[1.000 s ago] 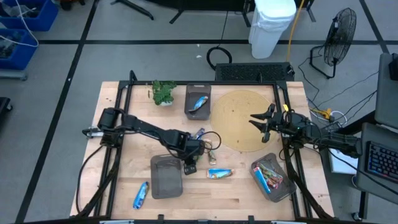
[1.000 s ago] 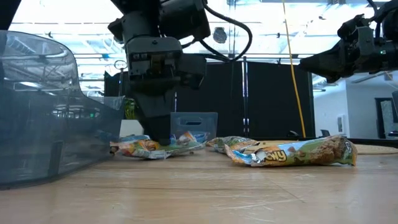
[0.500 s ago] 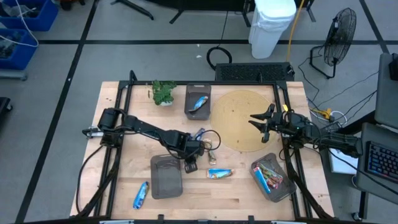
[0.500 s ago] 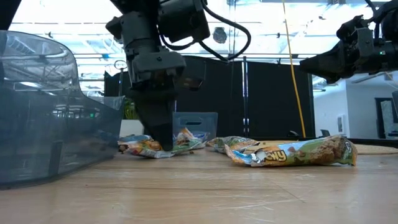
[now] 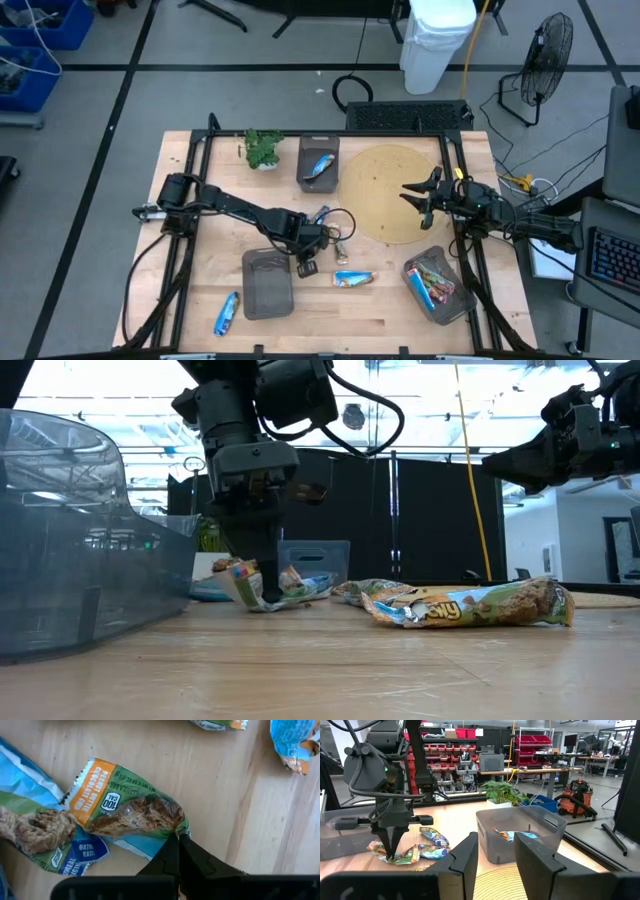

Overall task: Pick and place Granola Bars by type
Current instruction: Put the yellow granola bar into the top black bin

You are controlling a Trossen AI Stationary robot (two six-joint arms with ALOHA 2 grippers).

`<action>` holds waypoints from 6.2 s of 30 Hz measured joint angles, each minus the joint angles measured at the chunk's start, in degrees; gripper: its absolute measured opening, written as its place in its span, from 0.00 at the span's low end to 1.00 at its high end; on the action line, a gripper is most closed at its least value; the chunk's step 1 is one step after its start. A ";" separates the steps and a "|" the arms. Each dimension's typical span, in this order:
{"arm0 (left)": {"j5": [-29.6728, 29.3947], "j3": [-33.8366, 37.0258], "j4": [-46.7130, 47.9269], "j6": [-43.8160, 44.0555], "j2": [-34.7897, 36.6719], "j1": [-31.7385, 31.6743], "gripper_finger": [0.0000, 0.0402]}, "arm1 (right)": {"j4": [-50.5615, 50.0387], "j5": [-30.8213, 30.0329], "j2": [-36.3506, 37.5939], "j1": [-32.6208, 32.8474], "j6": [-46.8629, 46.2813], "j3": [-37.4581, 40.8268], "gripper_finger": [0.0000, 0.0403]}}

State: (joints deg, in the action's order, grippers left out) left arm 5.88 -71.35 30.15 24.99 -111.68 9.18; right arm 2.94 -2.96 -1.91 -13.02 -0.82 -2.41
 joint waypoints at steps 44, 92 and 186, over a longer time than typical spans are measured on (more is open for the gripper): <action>-42.32 -12.51 12.60 -13.31 11.19 2.70 0.00 | 0.03 0.04 -0.15 -0.01 0.00 0.00 0.29; 12.31 52.92 -94.27 -18.31 52.97 -20.32 0.00 | -0.10 0.06 -0.74 -0.01 0.00 0.00 0.29; -3.88 5.67 -23.14 -15.08 16.18 -36.38 0.00 | -0.13 0.04 -0.74 -0.02 0.00 0.00 0.29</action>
State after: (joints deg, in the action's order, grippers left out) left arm 2.00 -65.68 7.02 9.90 -95.50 -27.20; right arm 2.81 -2.92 -2.66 -13.04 -0.82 -2.42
